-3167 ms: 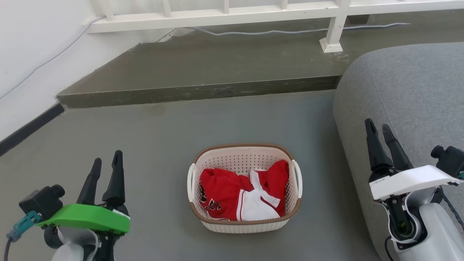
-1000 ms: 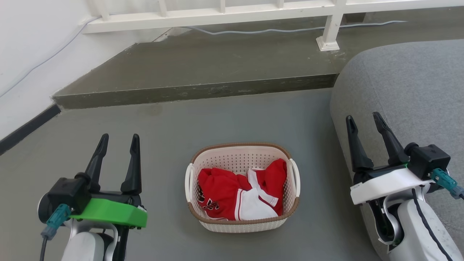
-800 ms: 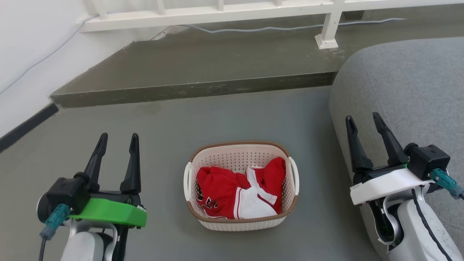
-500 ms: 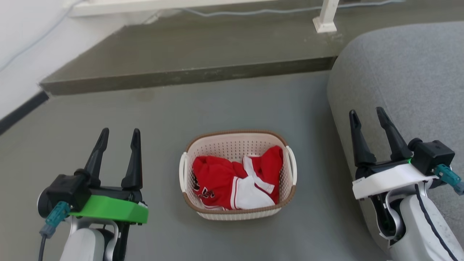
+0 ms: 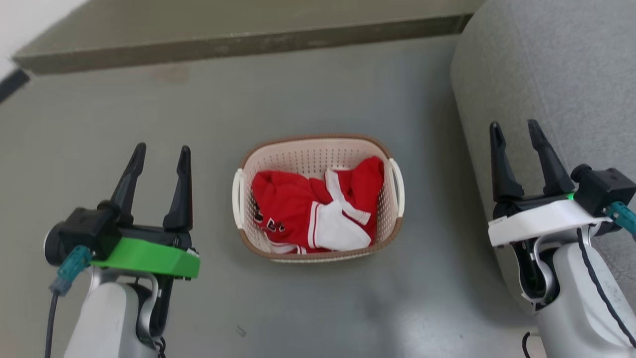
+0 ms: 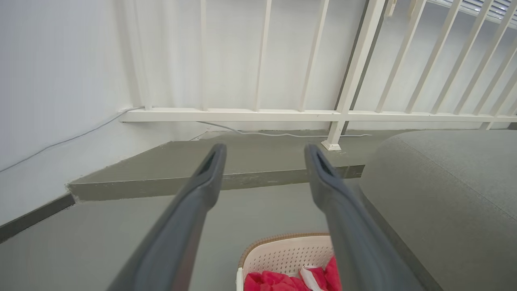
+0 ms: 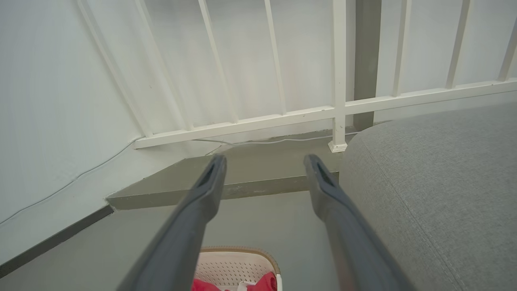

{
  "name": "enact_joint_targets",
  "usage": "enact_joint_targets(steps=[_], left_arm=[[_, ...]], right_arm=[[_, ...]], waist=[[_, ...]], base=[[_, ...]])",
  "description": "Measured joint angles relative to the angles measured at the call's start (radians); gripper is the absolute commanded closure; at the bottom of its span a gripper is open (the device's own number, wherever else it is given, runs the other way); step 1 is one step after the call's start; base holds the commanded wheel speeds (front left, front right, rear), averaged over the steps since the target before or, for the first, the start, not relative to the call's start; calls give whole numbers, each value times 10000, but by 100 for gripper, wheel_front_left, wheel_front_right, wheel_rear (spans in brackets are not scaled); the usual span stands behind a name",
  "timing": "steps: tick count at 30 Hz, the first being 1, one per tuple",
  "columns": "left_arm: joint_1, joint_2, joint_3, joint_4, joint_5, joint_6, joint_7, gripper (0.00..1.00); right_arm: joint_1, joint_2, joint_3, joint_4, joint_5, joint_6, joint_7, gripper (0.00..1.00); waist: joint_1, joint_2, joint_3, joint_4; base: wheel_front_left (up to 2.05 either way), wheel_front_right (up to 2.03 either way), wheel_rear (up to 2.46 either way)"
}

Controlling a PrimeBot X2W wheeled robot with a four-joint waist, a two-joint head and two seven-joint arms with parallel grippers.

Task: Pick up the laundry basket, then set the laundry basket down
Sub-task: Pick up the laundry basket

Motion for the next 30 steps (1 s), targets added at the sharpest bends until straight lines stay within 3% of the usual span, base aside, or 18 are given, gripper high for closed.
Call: enact_joint_targets(steps=[16, 30], left_arm=[[-1573, 336, -1026, 1404, -667, -2, 0, 0], [-3454, 504, -1126, 3126, -1388, -44, 144, 0]], right_arm=[[-1438, 59, 274, 1580, -81, 46, -10, 0], [-3233, 96, 370, 3367, 13, 98, -8, 0]], waist=[[1, 0, 2030, -63], [1, 0, 3828, -94]], base=[[0, 0, 0], [0, 0, 0]])
